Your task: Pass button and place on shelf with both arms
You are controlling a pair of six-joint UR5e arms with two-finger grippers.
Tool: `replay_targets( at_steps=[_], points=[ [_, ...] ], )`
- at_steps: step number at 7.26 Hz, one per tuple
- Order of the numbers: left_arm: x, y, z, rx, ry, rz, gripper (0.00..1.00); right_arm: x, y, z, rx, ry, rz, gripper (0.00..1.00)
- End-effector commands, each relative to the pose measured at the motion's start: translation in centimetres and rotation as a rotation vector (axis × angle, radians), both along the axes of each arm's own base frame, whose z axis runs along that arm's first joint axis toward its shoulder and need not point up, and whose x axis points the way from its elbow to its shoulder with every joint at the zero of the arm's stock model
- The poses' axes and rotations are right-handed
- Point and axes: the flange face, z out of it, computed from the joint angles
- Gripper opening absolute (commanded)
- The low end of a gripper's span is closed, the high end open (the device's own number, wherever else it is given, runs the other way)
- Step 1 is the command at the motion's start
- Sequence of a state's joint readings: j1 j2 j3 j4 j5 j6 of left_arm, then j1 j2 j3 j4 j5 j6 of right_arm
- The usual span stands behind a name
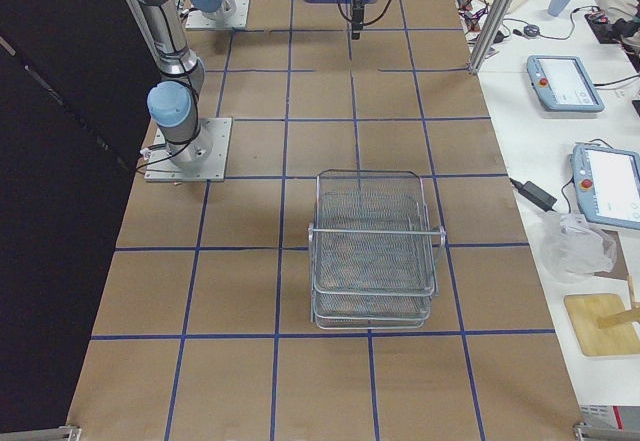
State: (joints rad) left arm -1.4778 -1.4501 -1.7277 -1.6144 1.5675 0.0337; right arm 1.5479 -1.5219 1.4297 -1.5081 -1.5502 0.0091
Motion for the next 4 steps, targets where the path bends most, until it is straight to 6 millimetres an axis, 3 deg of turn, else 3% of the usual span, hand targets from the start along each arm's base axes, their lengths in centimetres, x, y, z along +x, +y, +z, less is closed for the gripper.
replay_targets(
  at_steps=[1, 2, 4],
  points=[
    [5.1, -1.4, -0.8, -0.010, 0.006, 0.112, 1.00, 0.1, 0.0, 0.0, 0.000, 0.002, 0.001, 1.00],
    [6.9, -1.8, -1.1, -0.005, 0.008, 0.150, 1.00, 0.0, 0.0, 0.0, 0.000, 0.004, 0.000, 1.00],
    [7.3, -1.9, -1.2, -0.003, 0.000, 0.149, 1.00, 0.1, 0.0, 0.0, 0.000, 0.002, -0.002, 1.00]
  ],
)
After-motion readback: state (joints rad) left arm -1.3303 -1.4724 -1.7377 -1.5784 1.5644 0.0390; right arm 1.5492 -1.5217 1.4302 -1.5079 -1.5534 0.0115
